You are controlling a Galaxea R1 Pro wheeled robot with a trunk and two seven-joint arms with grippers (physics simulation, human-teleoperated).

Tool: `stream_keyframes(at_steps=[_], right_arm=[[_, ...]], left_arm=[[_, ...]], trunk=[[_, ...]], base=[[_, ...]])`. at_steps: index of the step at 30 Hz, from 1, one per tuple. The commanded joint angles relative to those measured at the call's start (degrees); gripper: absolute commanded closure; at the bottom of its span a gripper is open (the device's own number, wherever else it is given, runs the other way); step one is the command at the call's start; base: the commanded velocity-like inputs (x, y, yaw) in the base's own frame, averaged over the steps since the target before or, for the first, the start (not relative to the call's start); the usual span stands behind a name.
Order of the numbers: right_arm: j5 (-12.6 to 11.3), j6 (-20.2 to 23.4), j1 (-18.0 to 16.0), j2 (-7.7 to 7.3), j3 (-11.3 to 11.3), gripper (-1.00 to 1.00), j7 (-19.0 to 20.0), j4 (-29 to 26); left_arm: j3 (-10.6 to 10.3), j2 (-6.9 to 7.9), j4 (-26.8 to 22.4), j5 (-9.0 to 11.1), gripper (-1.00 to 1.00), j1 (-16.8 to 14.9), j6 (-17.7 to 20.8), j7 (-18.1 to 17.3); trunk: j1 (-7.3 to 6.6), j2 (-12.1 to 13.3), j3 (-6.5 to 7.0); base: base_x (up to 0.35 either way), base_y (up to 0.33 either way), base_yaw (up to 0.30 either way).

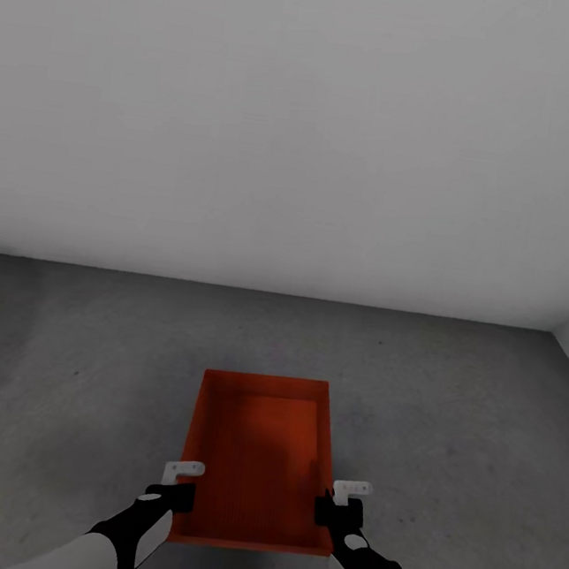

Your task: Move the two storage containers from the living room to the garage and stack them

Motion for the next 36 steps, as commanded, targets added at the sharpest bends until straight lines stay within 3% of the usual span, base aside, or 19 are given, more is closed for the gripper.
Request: stream_keyframes(at_steps=[1, 16, 36], right_arm=[[0.08, 0.0, -0.06, 0.29, -3.28, 1.0, -0.05, -0.24], [0.08, 0.0, -0.06, 0.29, -3.28, 1.0, -0.05, -0.24], [0.08, 0.0, -0.06, 0.27, -3.28, 1.0, -0.05, -0.24]], left_arm=[[-0.22, -0.06, -0.13, 0.69, 1.0, 0.04, 0.21, 0.44], [-0.22, -0.06, -0.13, 0.63, 1.0, 0.03, 0.2, 0.44], [-0.21, -0.06, -0.13, 0.61, 1.0, 0.04, 0.21, 0.44]], trunk=[[0.22, -0.44, -0.22], [3.52, -6.46, -2.91], [3.52, -6.46, -2.91]], base=[[0.0, 0.0, 0.0], [0.0, 0.0, 0.0], [0.0, 0.0, 0.0]])
